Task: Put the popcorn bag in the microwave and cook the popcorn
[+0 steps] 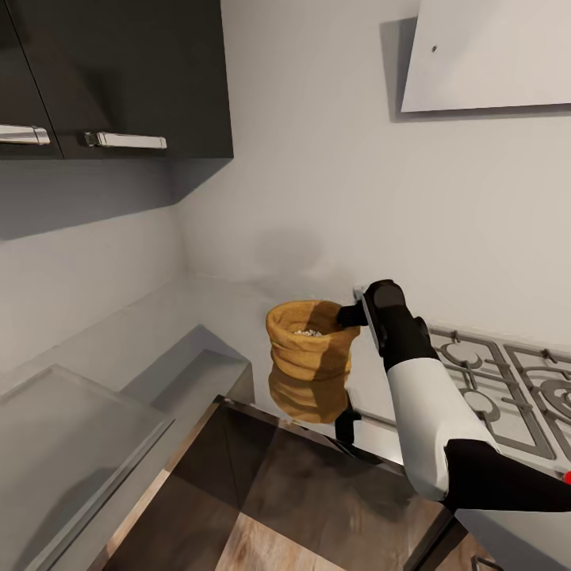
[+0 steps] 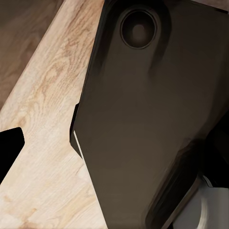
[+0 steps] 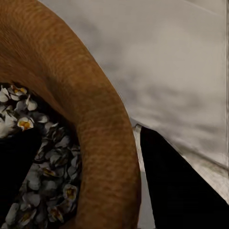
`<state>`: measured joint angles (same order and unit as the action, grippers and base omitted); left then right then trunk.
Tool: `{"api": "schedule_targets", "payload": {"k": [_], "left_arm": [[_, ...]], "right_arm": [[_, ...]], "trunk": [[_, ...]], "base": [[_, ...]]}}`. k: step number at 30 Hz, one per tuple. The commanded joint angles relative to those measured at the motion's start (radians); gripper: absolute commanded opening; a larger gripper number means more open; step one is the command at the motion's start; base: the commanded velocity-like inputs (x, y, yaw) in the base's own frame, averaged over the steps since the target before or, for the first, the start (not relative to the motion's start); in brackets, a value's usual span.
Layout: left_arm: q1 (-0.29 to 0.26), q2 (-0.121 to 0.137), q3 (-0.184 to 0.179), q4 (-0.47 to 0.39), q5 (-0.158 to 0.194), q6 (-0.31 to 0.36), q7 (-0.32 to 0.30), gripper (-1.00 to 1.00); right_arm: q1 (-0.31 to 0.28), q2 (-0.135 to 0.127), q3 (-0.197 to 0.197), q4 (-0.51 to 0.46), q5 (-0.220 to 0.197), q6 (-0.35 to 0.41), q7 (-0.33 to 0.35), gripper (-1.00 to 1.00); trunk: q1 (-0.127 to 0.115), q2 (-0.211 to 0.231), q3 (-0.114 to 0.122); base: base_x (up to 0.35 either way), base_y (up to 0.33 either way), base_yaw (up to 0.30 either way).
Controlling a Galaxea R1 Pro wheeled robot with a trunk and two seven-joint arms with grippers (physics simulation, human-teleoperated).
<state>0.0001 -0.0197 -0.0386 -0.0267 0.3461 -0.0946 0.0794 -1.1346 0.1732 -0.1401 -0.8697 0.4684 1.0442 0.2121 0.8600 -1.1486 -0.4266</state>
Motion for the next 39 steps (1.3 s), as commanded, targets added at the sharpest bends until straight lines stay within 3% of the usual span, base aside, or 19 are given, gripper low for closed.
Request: {"api": "schedule_targets", "payload": {"k": [1, 19, 25, 28, 33, 39], "left_arm": [[0.0, 0.0, -0.004, -0.001, 0.005, -0.002, 0.003, 1.0], [0.0, 0.0, -0.004, -0.001, 0.005, -0.002, 0.003, 1.0], [0.0, 0.001, 0.0, -0.001, 0.005, -0.002, 0.003, 1.0], [0.0, 0.001, 0.003, -0.001, 0.009, -0.002, 0.003, 1.0], [0.0, 0.001, 0.003, -0.001, 0.011, -0.002, 0.003, 1.0], [0.0, 0.001, 0.0, -0.001, 0.008, -0.002, 0.002, 1.0]], "right_arm": [[0.0, 0.001, -0.004, 0.058, 0.003, 0.003, 0.01, -1.0], [-0.001, 0.001, -0.006, 0.045, 0.006, 0.003, 0.01, -1.0], [-0.001, 0.001, -0.007, -0.099, 0.004, 0.003, 0.012, -1.0], [-0.001, 0.001, -0.007, -0.126, 0.003, 0.003, 0.012, -1.0], [-0.067, 0.001, -0.007, -0.116, -0.131, 0.003, 0.012, -1.0], [-0.076, -0.002, -0.006, -0.115, -0.158, 0.003, 0.012, -1.0]], "trunk": [[0.0, 0.0, -0.001], [0.0, 0.0, -0.001], [0.0, 0.0, -0.001], [0.0, 0.0, -0.001], [0.0, 0.0, -0.001], [0.0, 0.0, -0.001]], "base": [[0.0, 0.0, 0.0], [0.0, 0.0, 0.0], [0.0, 0.0, 0.0], [0.0, 0.0, 0.0], [0.0, 0.0, 0.0], [0.0, 0.0, 0.0]]}}
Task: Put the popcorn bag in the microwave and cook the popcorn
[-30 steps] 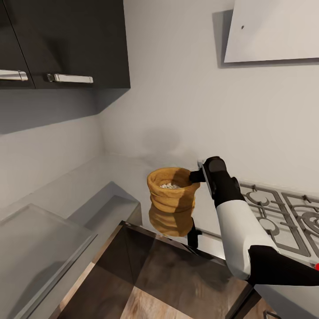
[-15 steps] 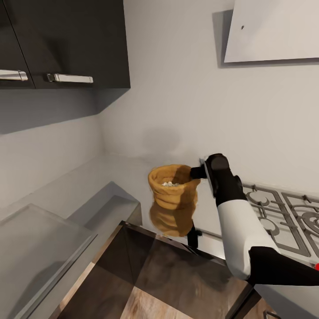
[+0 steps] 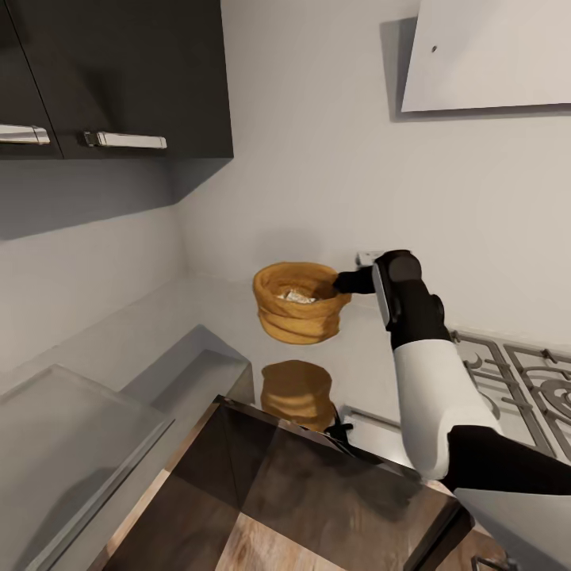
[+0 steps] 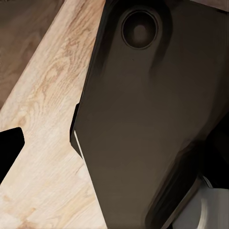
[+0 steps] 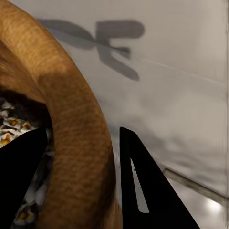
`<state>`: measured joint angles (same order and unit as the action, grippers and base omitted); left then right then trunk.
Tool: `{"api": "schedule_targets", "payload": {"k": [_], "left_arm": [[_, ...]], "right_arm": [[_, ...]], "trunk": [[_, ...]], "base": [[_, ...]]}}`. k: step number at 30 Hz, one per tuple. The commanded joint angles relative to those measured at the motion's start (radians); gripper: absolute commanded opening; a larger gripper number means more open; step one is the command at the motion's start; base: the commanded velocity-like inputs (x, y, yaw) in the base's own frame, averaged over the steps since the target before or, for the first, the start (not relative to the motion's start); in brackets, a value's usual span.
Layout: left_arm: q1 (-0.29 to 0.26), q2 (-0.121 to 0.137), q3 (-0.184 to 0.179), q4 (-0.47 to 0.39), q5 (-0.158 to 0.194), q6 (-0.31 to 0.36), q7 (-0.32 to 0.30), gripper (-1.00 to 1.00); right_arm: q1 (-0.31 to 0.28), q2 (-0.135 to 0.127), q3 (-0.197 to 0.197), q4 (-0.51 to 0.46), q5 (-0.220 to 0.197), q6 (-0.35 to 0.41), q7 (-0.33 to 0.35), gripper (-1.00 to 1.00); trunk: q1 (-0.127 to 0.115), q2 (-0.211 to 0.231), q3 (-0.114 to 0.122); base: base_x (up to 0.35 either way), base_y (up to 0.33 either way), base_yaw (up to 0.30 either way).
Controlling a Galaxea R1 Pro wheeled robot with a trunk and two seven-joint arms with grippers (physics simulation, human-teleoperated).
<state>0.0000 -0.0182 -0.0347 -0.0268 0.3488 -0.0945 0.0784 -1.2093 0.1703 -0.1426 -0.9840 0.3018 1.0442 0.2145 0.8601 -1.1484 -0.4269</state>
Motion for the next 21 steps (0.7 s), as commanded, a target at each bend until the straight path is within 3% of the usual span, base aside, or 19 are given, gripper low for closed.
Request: {"api": "schedule_targets", "payload": {"k": [1, 6, 21], "left_arm": [[0.0, 0.0, -0.005, -0.001, 0.004, -0.002, 0.003, 1.0], [0.0, -0.003, -0.01, -0.001, 0.003, -0.002, 0.002, 1.0], [0.0, -0.008, -0.005, -0.001, -0.001, -0.005, 0.004, 1.0]], "right_arm": [[-0.001, -0.002, -0.003, -0.001, 0.007, 0.003, 0.01, -1.0], [-0.001, -0.003, -0.002, 0.001, 0.006, 0.003, 0.01, -1.0], [-0.001, -0.009, 0.001, 0.001, 0.012, 0.003, 0.008, -1.0]], "trunk": [[0.0, -0.001, -0.001], [0.0, -0.001, -0.001], [0.0, -0.001, -0.001]], "base": [[0.0, 0.0, 0.0], [-0.108, 0.0, 0.0], [-0.342, 0.0, 0.0]]}}
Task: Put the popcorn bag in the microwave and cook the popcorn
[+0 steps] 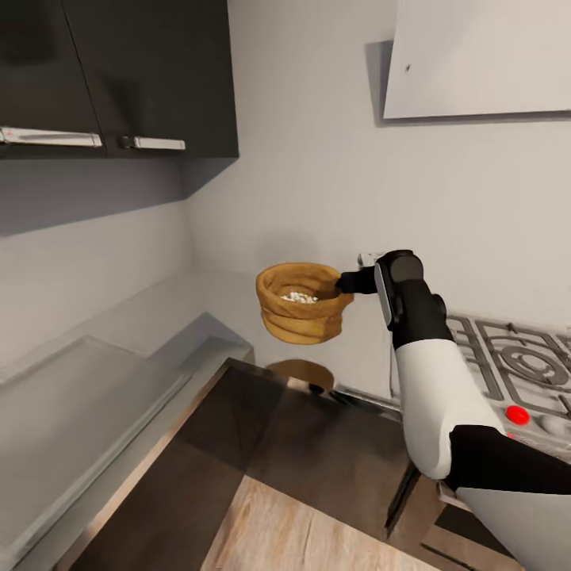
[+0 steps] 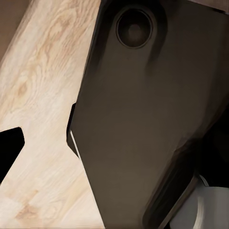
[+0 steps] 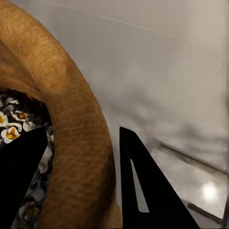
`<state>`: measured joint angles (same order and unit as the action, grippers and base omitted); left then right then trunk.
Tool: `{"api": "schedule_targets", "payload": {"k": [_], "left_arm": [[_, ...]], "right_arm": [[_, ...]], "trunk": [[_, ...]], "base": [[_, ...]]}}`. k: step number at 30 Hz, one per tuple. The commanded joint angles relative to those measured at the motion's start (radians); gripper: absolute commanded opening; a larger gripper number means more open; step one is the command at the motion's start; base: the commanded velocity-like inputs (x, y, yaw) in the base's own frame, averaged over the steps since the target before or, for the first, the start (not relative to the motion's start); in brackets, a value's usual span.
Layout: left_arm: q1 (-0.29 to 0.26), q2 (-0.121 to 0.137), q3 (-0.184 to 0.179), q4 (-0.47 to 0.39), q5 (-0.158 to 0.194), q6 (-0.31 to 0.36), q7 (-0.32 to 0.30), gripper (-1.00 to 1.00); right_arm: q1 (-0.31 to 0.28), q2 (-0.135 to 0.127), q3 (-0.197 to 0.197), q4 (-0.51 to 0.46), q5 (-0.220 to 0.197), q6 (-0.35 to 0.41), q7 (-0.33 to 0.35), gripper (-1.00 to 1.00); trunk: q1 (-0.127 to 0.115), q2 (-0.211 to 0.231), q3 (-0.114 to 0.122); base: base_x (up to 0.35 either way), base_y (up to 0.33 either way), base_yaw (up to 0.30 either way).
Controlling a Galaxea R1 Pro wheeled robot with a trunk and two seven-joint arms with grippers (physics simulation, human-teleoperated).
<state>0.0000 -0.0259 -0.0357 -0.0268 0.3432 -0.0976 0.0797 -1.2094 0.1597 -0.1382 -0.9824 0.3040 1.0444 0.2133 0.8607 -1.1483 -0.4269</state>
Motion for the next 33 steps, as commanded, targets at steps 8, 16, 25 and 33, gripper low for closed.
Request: {"api": "schedule_targets", "payload": {"k": [8, 16, 25, 33], "left_arm": [[0.0, 0.0, -0.004, -0.001, 0.005, -0.003, 0.003, 1.0], [0.0, 0.0, -0.004, 0.0, 0.005, -0.054, 0.003, 1.0], [0.0, 0.001, -0.006, 0.002, 0.009, -0.062, 0.003, 1.0], [0.0, 0.003, -0.009, 0.002, 0.011, -0.006, 0.003, 1.0]], "right_arm": [[-0.001, 0.0, -0.003, -0.001, 0.011, 0.003, 0.008, -1.0], [-0.001, 0.0, -0.004, -0.001, 0.012, 0.003, 0.007, -1.0], [-0.001, 0.001, -0.002, 0.0, 0.011, 0.003, 0.003, -1.0], [-0.001, 0.001, -0.002, -0.004, 0.014, 0.003, 0.003, -1.0]], "trunk": [[-0.001, -0.001, -0.001], [-0.001, -0.001, -0.001], [-0.001, -0.001, -0.001], [-0.001, -0.001, -0.001]], "base": [[-0.35, 0.0, 0.0], [-0.35, 0.0, 0.0], [-0.35, 0.0, 0.0], [-0.35, 0.0, 0.0]]}}
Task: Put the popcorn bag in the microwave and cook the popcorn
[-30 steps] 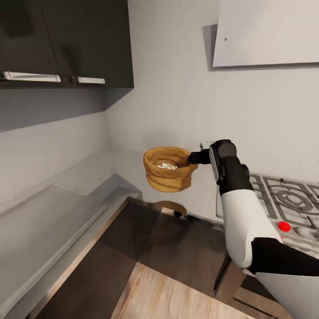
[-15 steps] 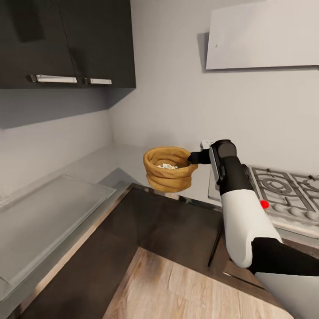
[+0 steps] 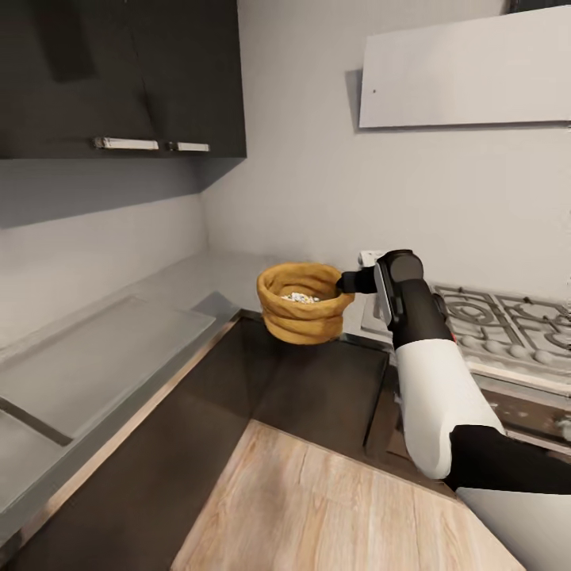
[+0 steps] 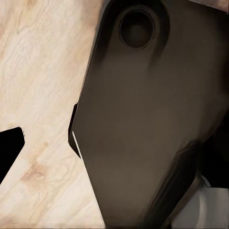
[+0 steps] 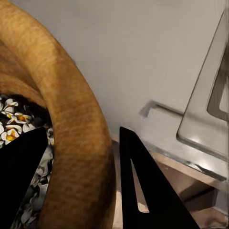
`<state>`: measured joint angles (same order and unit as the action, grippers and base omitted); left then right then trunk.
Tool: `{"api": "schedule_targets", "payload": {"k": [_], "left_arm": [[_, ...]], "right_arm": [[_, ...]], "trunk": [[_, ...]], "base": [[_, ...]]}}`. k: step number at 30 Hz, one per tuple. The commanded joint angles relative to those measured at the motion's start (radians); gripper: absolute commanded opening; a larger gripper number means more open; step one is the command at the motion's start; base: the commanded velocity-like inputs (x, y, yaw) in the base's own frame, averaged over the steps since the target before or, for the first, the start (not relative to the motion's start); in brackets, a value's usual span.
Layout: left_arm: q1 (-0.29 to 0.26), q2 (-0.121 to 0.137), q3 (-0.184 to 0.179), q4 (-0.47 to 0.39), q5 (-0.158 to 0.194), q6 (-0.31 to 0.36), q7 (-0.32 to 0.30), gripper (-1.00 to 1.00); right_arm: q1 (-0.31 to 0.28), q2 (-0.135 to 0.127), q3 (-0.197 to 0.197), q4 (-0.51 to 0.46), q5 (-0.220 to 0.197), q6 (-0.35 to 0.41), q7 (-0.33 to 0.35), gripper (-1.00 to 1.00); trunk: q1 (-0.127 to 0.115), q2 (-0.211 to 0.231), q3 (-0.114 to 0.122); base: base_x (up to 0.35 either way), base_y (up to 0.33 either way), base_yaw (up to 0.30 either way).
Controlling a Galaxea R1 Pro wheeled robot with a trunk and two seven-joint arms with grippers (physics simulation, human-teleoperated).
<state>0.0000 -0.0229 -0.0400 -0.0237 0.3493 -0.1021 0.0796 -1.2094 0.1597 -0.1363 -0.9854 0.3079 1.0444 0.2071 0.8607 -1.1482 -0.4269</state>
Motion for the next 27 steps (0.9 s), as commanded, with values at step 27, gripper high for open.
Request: {"api": "schedule_targets", "payload": {"k": [27], "left_arm": [[0.0, 0.005, -0.004, -0.002, 0.002, 0.001, 0.002, 1.0]], "right_arm": [[-0.001, 0.0, -0.005, -0.003, 0.017, 0.003, -0.012, -1.0]], "trunk": [[-0.001, -0.001, 0.03]], "base": [[-0.052, 0.0, 0.0]]}}
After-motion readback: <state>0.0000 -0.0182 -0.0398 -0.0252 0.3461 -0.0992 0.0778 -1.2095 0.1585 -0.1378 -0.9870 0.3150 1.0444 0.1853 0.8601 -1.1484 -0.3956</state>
